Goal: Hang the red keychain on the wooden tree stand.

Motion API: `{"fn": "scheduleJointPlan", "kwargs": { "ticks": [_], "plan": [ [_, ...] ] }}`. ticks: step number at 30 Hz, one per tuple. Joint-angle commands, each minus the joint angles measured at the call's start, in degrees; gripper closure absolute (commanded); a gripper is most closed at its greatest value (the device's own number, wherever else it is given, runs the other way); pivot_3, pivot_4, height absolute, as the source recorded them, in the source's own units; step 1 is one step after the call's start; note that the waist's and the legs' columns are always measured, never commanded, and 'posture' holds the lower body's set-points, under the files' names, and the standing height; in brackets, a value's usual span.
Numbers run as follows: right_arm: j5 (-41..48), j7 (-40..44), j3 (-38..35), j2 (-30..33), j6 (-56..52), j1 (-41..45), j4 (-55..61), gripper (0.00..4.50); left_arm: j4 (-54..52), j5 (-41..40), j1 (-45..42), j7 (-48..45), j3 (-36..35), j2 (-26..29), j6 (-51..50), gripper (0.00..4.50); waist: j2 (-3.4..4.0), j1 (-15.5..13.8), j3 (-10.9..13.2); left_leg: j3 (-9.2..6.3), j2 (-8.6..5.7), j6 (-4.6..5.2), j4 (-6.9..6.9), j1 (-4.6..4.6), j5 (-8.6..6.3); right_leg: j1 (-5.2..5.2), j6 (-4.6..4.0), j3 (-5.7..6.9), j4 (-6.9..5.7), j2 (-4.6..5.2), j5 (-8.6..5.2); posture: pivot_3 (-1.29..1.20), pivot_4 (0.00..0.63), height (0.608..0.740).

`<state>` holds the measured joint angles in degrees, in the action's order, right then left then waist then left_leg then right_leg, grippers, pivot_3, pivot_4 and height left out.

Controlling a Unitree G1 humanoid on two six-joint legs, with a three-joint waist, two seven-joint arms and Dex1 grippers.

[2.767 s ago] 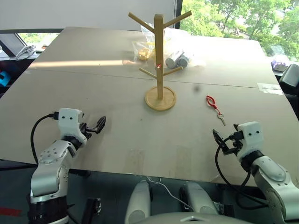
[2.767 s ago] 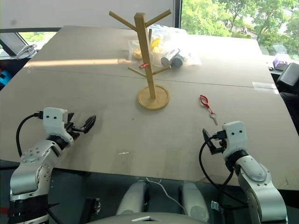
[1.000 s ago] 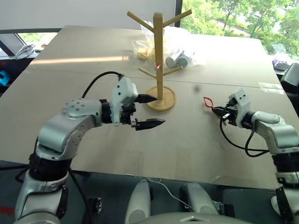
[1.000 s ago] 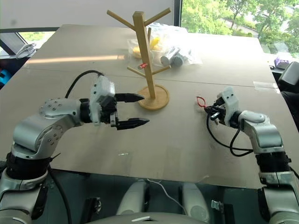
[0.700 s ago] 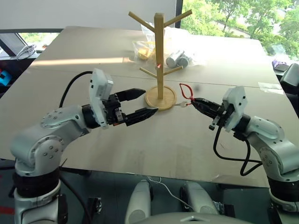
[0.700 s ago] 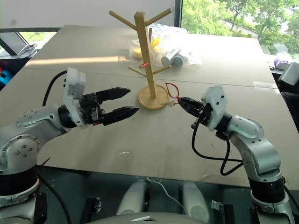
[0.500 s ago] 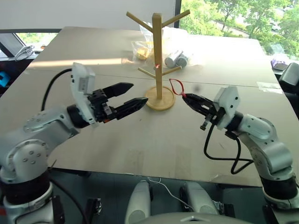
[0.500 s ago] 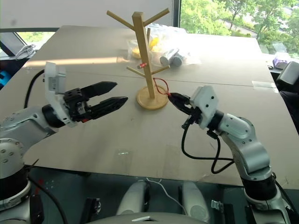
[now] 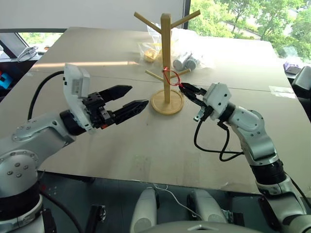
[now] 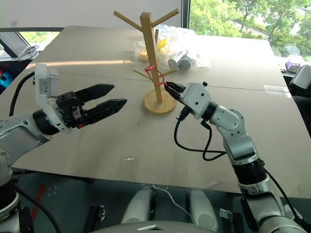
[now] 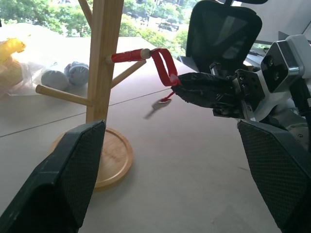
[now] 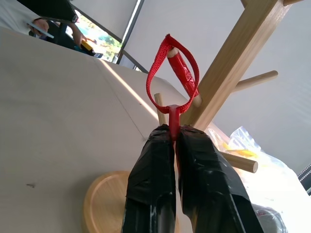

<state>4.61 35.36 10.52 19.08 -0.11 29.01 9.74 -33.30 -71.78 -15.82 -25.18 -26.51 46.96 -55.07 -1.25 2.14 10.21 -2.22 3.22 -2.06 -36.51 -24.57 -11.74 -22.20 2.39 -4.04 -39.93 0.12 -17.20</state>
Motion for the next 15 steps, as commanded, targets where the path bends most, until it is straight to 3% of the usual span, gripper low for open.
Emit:
{"fn": "scheduleJointPlan", "kwargs": {
  "ticks": [1,15],
  "plan": [
    [-0.36,-0.37,-0.72,-0.38,3.07,1.61,-0.09,4.43,-1.59,-0.73,-0.36,0.21,-0.75,1.04,2.00,0.00,0.00,0.00,0.00,0.00,0.00,0.00,0.01,0.00,0.00,0.00,0.00,0.00,0.01,0.00,0.00,0.00,0.150,0.740],
    [-0.69,0.19,0.21,-1.24,4.34,2.01,-0.45,4.43,-1.17,-0.08,-0.03,-0.81,0.28,1.84,4.09,0.00,0.00,0.03,0.00,0.00,0.00,0.00,0.01,0.00,0.00,0.00,0.00,0.00,0.00,0.00,0.00,0.00,0.150,0.740]
  ]
}}
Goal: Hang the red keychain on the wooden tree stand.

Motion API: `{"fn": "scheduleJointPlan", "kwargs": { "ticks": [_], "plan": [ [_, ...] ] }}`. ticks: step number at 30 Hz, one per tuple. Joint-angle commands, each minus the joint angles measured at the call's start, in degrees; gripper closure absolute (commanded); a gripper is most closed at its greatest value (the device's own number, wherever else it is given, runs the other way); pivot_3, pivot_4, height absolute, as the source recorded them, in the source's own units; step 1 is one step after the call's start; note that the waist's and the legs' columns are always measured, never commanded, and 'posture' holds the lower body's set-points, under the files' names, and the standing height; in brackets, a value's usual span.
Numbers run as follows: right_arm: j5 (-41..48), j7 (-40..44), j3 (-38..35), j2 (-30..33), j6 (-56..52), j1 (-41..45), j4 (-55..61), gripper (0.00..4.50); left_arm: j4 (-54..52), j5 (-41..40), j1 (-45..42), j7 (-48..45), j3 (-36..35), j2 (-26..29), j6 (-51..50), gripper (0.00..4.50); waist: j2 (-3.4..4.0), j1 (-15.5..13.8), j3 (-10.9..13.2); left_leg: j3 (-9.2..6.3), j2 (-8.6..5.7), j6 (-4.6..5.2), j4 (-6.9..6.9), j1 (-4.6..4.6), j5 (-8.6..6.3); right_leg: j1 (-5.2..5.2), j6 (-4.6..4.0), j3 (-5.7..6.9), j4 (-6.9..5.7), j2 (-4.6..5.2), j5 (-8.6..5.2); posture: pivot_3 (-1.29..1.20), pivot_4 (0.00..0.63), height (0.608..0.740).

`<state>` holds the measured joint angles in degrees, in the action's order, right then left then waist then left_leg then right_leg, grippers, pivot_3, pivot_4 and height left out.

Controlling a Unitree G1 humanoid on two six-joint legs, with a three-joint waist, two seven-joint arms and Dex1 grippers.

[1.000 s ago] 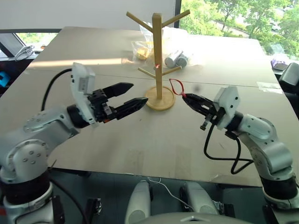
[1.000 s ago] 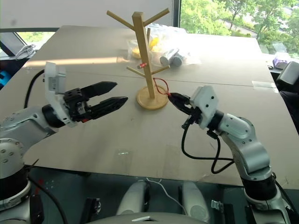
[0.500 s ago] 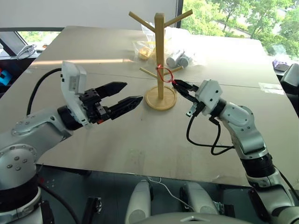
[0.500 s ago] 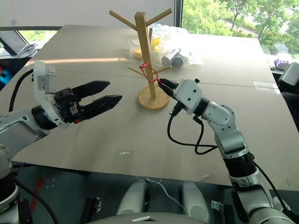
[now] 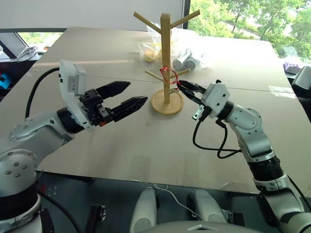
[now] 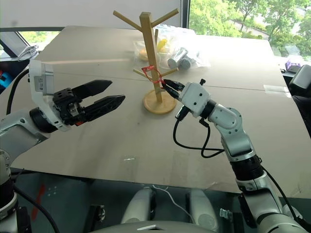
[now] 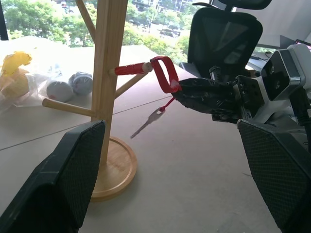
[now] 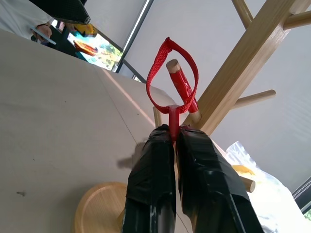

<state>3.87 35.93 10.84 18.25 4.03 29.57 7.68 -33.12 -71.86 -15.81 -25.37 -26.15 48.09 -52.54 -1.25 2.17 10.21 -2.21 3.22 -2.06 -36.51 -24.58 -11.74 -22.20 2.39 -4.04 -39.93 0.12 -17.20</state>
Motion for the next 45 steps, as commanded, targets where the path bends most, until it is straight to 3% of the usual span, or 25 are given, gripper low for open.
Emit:
{"fn": "scheduleJointPlan", "kwargs": {
  "ticks": [1,25,29,35,39,45],
  "plan": [
    [-0.06,-0.36,-0.14,-0.48,0.22,1.50,1.52,4.43,-1.47,0.05,0.13,-0.63,-0.03,0.68,1.71,0.00,0.00,0.01,0.00,0.00,0.00,0.00,0.00,0.00,0.00,0.00,0.00,0.00,0.00,0.00,0.00,0.00,0.150,0.740],
    [-2.42,-0.55,0.96,-2.04,-4.75,5.77,-2.63,4.43,-0.68,2.54,0.56,-2.24,1.22,1.32,3.74,0.00,0.01,0.03,0.00,0.00,0.00,0.00,0.01,0.00,0.00,0.00,0.00,0.00,0.01,0.00,0.00,0.00,0.150,0.740],
    [-2.17,-0.58,0.25,-1.57,-6.06,5.21,-2.13,2.98,-0.25,3.06,0.44,-2.76,1.27,1.78,3.65,0.00,0.01,0.04,0.01,0.01,0.00,0.00,0.02,0.00,0.00,-0.01,0.00,0.00,0.01,0.00,0.00,0.00,0.150,0.740],
    [1.51,5.03,-2.34,4.67,-8.51,2.45,0.37,0.15,4.18,9.16,-0.72,-5.61,3.99,6.53,2.69,0.00,0.02,-0.18,0.01,0.00,-0.02,0.01,0.03,-0.01,-0.01,-0.01,0.00,0.01,0.04,0.00,0.00,0.00,0.150,0.740],
    [9.50,10.77,-5.98,10.08,-17.79,3.05,2.84,0.06,8.10,14.44,-1.74,-11.87,5.55,10.32,4.71,0.00,0.04,-0.11,0.05,0.03,-0.02,0.01,0.04,-0.04,-0.01,-0.05,-0.01,0.00,0.05,0.01,-0.01,0.00,0.150,0.740],
    [29.64,14.73,-15.52,19.72,-44.08,8.42,10.97,0.06,20.31,22.51,-8.87,-24.96,9.54,16.35,9.08,0.00,0.25,0.08,0.24,0.06,-0.01,0.02,0.09,-0.05,-0.01,-0.11,-0.02,-0.02,0.02,-0.02,-0.02,0.00,0.150,0.740]
  ]
}}
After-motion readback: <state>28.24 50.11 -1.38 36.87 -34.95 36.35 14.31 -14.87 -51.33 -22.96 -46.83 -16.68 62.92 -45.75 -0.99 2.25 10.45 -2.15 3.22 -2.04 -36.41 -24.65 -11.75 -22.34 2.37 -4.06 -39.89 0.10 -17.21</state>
